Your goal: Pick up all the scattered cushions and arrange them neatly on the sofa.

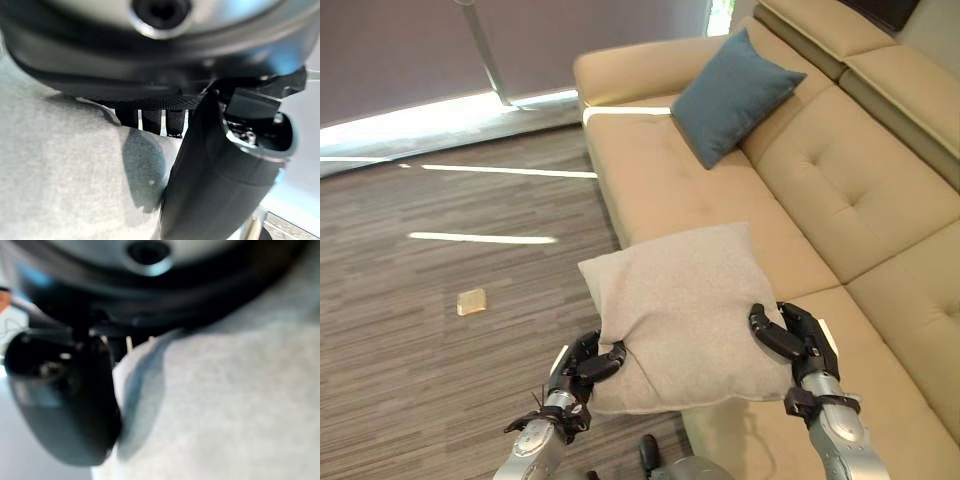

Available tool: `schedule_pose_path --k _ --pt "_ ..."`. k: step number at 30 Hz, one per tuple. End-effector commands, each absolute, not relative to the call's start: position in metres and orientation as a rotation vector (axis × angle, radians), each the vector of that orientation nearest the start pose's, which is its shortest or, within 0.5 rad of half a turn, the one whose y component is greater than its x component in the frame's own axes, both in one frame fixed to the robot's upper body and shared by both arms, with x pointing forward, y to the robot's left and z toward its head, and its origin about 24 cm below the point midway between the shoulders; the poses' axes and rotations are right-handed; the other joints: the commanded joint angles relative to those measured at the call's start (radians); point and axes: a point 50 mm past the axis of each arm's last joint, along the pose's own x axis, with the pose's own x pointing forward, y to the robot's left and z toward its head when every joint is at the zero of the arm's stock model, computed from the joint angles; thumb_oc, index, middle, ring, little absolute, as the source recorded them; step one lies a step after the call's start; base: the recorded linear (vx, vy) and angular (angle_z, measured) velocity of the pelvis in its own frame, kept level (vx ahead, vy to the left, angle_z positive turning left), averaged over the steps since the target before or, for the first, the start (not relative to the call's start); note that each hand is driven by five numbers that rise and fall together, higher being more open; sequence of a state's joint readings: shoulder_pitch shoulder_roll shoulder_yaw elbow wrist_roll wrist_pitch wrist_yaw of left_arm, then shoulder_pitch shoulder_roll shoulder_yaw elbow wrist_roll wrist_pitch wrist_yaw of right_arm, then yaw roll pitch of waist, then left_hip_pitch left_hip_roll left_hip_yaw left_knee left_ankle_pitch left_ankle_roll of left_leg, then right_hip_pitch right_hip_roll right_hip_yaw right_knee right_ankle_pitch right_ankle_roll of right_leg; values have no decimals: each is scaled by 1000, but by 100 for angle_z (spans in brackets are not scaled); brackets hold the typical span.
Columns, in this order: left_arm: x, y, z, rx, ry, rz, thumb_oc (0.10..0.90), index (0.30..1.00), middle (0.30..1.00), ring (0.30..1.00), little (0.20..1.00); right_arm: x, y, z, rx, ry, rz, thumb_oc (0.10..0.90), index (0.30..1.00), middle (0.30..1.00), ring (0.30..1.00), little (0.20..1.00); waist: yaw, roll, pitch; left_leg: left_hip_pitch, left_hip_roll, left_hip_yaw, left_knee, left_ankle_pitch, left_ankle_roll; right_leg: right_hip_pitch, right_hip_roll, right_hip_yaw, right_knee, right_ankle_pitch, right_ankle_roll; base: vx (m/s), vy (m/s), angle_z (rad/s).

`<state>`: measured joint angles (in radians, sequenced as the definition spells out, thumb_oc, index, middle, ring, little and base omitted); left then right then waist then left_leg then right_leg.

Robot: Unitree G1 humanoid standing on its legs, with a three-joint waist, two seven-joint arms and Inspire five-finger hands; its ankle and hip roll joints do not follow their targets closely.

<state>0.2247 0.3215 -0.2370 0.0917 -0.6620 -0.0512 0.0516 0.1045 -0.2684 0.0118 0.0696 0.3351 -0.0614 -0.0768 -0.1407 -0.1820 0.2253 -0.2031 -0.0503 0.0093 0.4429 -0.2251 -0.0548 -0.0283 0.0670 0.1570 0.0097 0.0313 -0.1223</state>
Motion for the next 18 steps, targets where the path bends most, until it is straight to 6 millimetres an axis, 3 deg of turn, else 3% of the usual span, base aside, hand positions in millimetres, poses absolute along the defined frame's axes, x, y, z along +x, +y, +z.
schedule_pose_path --k 1,4,6,7,10,11,12,14,18 --pt "219 135 24 -421 69 -248 400 300 300 300 300 239 -208 75 102 -230 -48 400 300 300 300 300 -43 52 -94 94 39 -27 -185 109 -3 63 -42 -19 41 -99 166 166 100 -95" --pt "216 139 21 -407 86 -246 400 300 300 300 300 238 -204 71 74 -210 -19 400 300 300 300 300 -38 74 -104 160 31 1 -285 110 21 49 -39 6 118 -109 185 220 208 -58" --pt "219 144 24 -395 68 -231 400 300 300 300 300 242 -196 73 83 -216 8 400 300 300 300 300 -32 79 -97 188 32 51 -329 112 49 -4 -43 26 207 -74 226 78 140 -94" --pt "221 149 25 -372 60 -217 400 300 300 300 300 243 -193 72 78 -211 20 400 300 300 300 300 -32 85 -91 210 33 86 -362 116 66 -54 -49 25 282 -36 264 80 109 -126" --pt "220 152 25 -363 59 -206 400 300 300 300 300 242 -190 69 91 -197 26 400 300 300 300 300 -38 95 -82 230 36 110 -382 116 79 -108 -51 7 349 -16 288 70 89 -90" --pt "219 154 23 -357 63 -199 400 300 300 300 300 241 -189 67 95 -192 28 400 300 300 300 300 -41 101 -81 244 36 123 -396 113 81 -128 -57 -21 352 -18 287 158 103 -32" --pt "217 156 21 -360 72 -184 400 300 300 300 300 242 -186 64 103 -179 38 400 300 300 300 300 -43 110 -87 271 34 139 -425 106 79 -144 -75 -95 287 -37 271 183 67 -39" --pt "216 157 20 -367 76 -185 400 300 300 300 300 243 -184 64 106 -177 51 400 300 300 300 300 -44 118 -96 295 36 157 -445 98 76 -161 -85 -165 201 -45 259 175 7 -60" --pt "218 150 20 -374 75 -208 400 300 300 300 300 240 -188 63 95 -174 39 400 300 300 300 300 -55 115 -97 316 31 161 -429 83 70 -149 -92 -201 143 -34 249 151 -39 -15"
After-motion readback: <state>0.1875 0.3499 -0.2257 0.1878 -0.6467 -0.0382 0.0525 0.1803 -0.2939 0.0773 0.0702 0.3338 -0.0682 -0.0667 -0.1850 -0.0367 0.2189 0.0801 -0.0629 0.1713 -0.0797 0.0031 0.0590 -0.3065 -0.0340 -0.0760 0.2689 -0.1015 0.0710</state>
